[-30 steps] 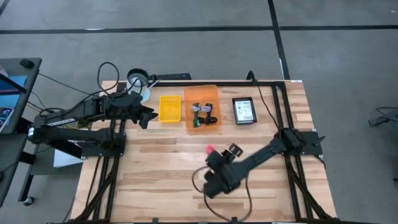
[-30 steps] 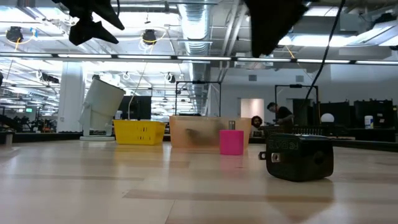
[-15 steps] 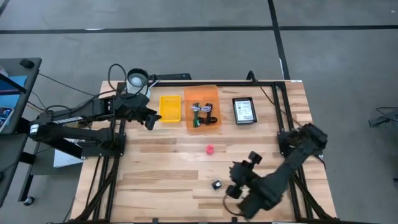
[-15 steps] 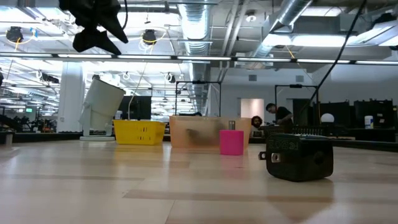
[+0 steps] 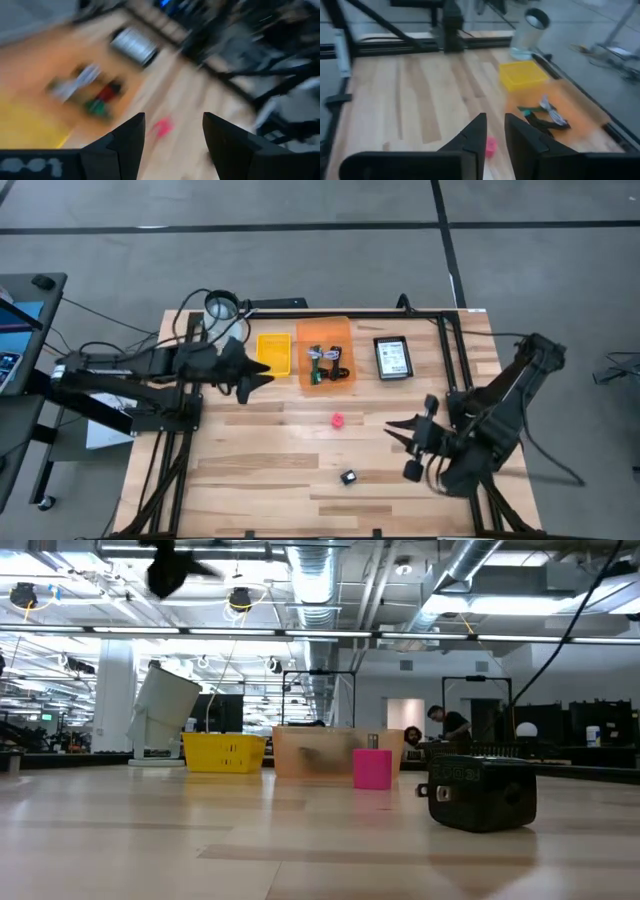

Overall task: Pick and place items into bin
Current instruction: Put the black charger adapter into the yellow bin

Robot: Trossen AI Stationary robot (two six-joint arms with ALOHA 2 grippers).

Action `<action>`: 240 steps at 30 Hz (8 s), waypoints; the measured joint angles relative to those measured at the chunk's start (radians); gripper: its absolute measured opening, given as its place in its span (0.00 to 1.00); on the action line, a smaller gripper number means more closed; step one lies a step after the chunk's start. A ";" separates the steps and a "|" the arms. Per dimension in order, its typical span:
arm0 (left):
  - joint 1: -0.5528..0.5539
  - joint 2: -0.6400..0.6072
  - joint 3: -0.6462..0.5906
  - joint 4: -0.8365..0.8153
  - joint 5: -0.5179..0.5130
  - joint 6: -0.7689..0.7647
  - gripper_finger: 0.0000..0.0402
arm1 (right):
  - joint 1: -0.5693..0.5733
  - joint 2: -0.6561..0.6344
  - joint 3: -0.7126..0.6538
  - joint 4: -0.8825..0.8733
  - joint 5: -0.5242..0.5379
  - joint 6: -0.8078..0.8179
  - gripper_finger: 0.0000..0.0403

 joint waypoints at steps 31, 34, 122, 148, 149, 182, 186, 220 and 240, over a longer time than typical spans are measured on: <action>-0.357 0.002 0.000 0.441 -0.060 0.185 0.47 | -0.098 -0.340 -0.622 0.653 -0.504 -0.327 0.12; -0.357 0.002 0.000 0.453 -0.065 0.186 0.47 | -0.100 -0.299 -0.622 0.626 -0.522 -0.327 0.18; -0.358 0.103 0.000 0.583 -0.079 0.164 0.47 | -0.246 0.249 -1.049 1.812 -0.813 -0.595 0.53; -0.359 0.103 0.000 0.581 -0.076 0.116 0.47 | -0.316 0.395 -0.966 1.785 -1.071 -0.500 0.60; -0.359 0.103 0.000 0.581 -0.076 0.116 0.47 | -0.316 0.395 -0.966 1.785 -1.071 -0.516 0.60; -0.376 0.103 0.000 0.580 -0.079 0.116 0.47 | -0.431 0.394 -0.945 1.751 -1.094 -0.825 0.60; -0.376 0.103 0.000 0.580 -0.079 0.116 0.47 | -0.423 0.394 -0.945 1.751 -1.090 -0.828 0.60; -0.376 0.103 0.000 0.580 -0.069 0.114 0.47 | -0.406 0.394 -0.831 1.560 -1.066 -0.852 0.65; -0.395 0.103 0.000 0.582 -0.070 0.113 0.47 | -0.373 0.569 -0.767 1.718 -1.099 -0.813 0.65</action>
